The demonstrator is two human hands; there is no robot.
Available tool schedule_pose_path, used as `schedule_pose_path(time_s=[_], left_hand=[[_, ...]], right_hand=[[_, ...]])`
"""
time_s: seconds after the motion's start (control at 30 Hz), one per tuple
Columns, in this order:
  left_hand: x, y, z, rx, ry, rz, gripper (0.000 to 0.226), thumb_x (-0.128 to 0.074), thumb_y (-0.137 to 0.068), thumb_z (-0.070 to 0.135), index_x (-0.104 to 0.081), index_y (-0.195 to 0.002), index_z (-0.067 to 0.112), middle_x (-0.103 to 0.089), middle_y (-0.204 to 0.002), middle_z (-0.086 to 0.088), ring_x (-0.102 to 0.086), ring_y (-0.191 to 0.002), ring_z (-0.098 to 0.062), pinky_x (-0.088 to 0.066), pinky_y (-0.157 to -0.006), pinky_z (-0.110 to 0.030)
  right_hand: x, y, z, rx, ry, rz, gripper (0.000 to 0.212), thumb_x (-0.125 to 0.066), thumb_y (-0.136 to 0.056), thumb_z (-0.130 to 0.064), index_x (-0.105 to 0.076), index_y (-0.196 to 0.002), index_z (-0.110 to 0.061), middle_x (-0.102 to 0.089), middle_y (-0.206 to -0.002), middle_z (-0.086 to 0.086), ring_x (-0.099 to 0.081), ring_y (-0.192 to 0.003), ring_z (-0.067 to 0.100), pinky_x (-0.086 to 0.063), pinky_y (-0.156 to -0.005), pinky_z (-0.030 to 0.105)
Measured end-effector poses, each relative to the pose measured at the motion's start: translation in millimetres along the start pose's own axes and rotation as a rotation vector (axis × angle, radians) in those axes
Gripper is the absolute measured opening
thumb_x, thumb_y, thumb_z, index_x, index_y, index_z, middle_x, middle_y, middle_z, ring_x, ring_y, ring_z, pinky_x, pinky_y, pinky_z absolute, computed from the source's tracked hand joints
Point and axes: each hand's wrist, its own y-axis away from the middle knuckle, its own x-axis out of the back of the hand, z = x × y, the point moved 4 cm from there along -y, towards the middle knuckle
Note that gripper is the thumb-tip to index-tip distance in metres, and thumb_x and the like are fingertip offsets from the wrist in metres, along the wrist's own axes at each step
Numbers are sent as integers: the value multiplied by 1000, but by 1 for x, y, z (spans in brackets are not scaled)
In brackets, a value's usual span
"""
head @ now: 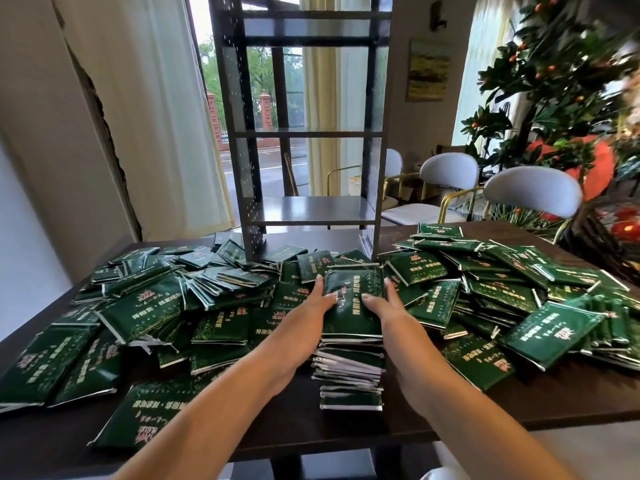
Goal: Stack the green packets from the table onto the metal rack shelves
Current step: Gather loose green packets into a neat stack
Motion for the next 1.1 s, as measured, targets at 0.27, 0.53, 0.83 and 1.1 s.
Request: schedule_pose_path(time_s=[0.27, 0.53, 0.83, 1.1], left_hand=[[-2, 5, -9, 181, 150, -43, 96, -56, -82, 67, -17, -160, 26, -51, -151, -4, -53, -133, -22, -37, -116, -49], [10, 15, -3, 344, 204, -155, 59, -71, -78, 51, -65, -120, 10, -74, -113, -16, -67, -112, -37, -45, -102, -64], [-4, 15, 1, 259, 158, -89, 47, -49, -98, 49, -71, -114, 11, -77, -102, -10, -74, -90, -22, -54, -82, -35], [-15, 17, 8, 216, 339, -144, 38, -45, -100, 33, -68, -105, 4, -73, -89, -16, -69, -82, -28, -51, -86, -41]], right_hand=[[8, -20, 12, -123, -189, 1, 65, -58, -92, -49, -38, -151, -32, -73, -114, 10, -73, -94, 29, -60, -70, 38], [13, -15, 20, -186, -204, -132, 43, -64, -87, -51, -69, -102, -11, -75, -76, 7, -71, -66, 23, -54, -65, 32], [13, -14, 26, -175, -239, -134, 45, -57, -92, -53, -74, -104, -13, -79, -85, 9, -75, -81, 26, -59, -80, 37], [-3, -26, 25, -167, -391, -59, 57, -61, -83, -64, -69, -114, -17, -76, -101, 16, -75, -87, 32, -60, -80, 43]])
